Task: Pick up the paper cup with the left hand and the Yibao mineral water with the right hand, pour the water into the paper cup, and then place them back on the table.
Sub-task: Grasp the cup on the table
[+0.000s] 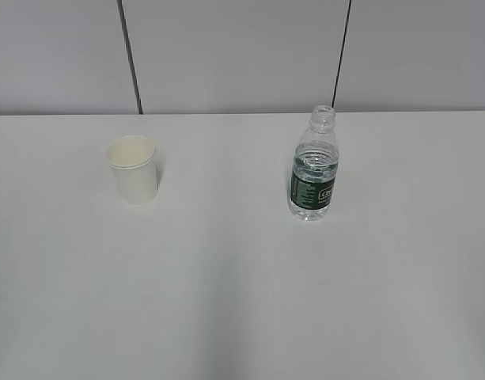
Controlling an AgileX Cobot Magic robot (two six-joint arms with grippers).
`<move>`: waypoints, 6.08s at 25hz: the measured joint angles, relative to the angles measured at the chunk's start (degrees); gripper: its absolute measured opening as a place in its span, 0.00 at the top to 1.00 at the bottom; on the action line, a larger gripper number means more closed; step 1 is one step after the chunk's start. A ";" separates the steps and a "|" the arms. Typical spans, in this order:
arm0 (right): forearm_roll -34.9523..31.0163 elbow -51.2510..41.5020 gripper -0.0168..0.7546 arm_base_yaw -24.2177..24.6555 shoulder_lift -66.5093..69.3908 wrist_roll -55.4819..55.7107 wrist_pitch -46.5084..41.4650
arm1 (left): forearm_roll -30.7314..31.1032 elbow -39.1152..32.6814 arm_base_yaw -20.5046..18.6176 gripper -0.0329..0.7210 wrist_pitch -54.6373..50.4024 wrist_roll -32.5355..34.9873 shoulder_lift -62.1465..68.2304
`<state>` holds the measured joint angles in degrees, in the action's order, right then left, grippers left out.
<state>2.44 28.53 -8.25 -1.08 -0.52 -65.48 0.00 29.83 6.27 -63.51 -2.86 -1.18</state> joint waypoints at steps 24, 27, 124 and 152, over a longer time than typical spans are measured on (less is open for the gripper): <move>0.00 0.00 0.32 0.00 0.00 0.00 0.00 | 0.00 0.00 0.00 0.65 0.00 0.00 0.00; 0.00 0.00 0.32 0.00 0.00 0.00 0.00 | 0.00 0.00 0.00 0.65 0.00 0.00 0.00; 2.58 -11.31 0.32 0.00 76.39 3.93 111.22 | 5.67 -12.73 7.46 0.55 122.16 -1.11 92.63; 3.48 -11.31 0.32 0.00 77.98 4.04 111.63 | 6.20 -12.54 7.46 0.58 128.48 -1.11 100.47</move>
<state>5.92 17.21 -8.25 76.90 3.52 46.15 6.20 17.29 13.73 64.97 -3.97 99.30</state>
